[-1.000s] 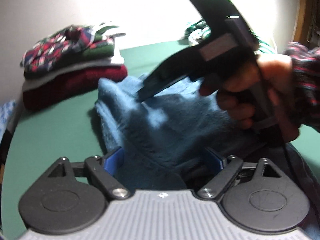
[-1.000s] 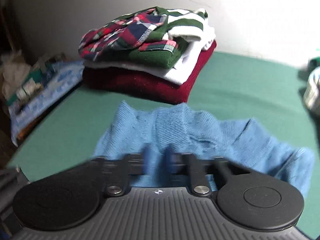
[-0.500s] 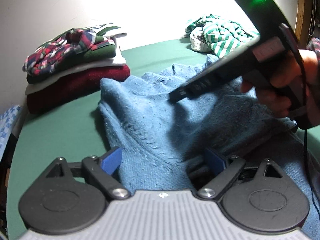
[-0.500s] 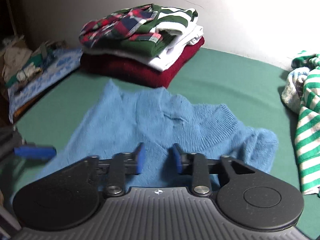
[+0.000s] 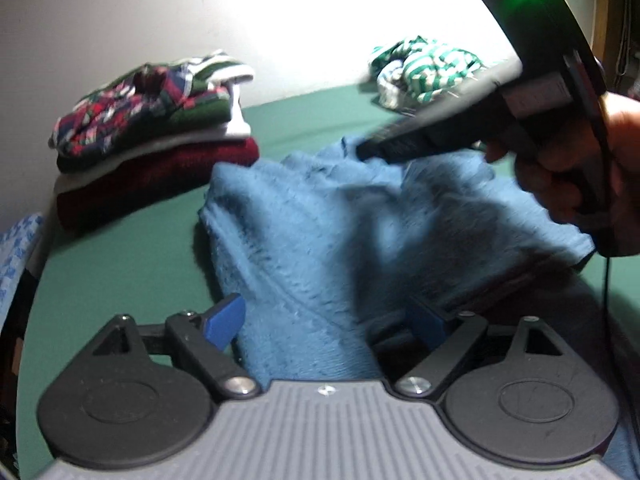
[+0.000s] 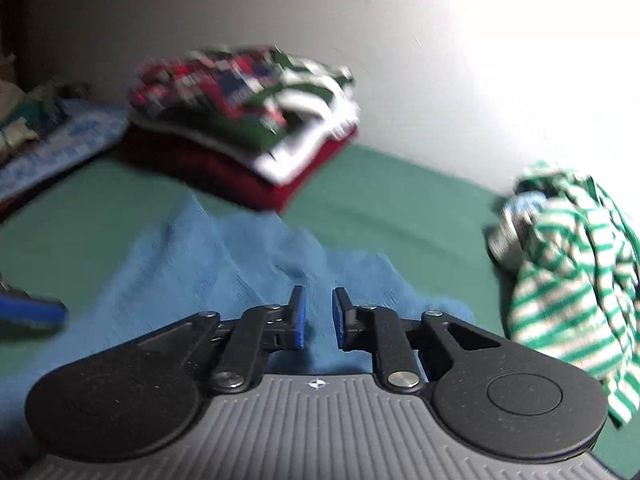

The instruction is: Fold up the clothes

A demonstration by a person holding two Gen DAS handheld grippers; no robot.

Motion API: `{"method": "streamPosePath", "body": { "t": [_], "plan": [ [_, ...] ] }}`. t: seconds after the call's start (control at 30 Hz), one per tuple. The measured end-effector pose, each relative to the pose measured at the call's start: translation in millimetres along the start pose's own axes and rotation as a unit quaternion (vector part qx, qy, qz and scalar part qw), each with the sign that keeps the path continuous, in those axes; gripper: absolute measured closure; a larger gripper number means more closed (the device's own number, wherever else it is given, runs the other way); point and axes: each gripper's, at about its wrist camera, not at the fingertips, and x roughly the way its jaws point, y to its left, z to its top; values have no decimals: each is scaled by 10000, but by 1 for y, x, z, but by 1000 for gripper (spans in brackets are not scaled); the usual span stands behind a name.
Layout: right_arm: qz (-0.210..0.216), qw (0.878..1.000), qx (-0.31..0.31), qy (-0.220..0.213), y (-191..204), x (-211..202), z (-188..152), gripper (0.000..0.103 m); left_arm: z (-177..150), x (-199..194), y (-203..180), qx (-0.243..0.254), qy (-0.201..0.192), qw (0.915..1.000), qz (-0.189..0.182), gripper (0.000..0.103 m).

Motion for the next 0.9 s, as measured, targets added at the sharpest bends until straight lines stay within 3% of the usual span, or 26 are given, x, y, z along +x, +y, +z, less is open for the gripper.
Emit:
{"method": "streamPosePath", "body": {
  "t": [0.13,0.2,0.27,0.3,0.33,0.4,0.5,0.63,0.67,0.73,0.8,0.9],
  "plan": [
    [944,9955,2,46,25,17,26,90,-2,4,-2,-3,52,10000,-27,15],
    [1037,9943,-173,199,39,38,31,91,-3,5,1,-100,95,9999,-75,14],
    [914,9944,-220,483,48,59,30,94,-5,4,2,-102,109,9999,-61,14],
    [768,9953,-337,480,50,64,26,95,-6,3,2,-93,110,9999,-48,14],
    [609,9960,-469,453,52,67,21,103,-7,3,1,-97,107,9999,-41,14],
    [362,9965,-623,423,57,71,14,103,-7,2,0,-123,115,9999,-24,14],
    [265,9971,-527,474,60,63,16,100,-7,-2,-3,-119,120,9999,16,14],
    [921,9943,-118,526,46,43,12,94,-8,-20,-9,-172,180,9996,-143,13],
    [957,9922,-219,773,48,47,10,93,-11,-24,-12,-185,227,9993,-216,13],
    [776,9930,-342,820,46,42,5,91,-18,-36,-20,-155,323,9989,-306,13],
    [588,9962,-142,627,38,21,7,90,-26,-51,-26,-114,354,9989,-287,13],
    [896,9939,485,411,20,-26,2,85,-39,-76,-33,-98,378,9989,-246,11]
  ]
}}
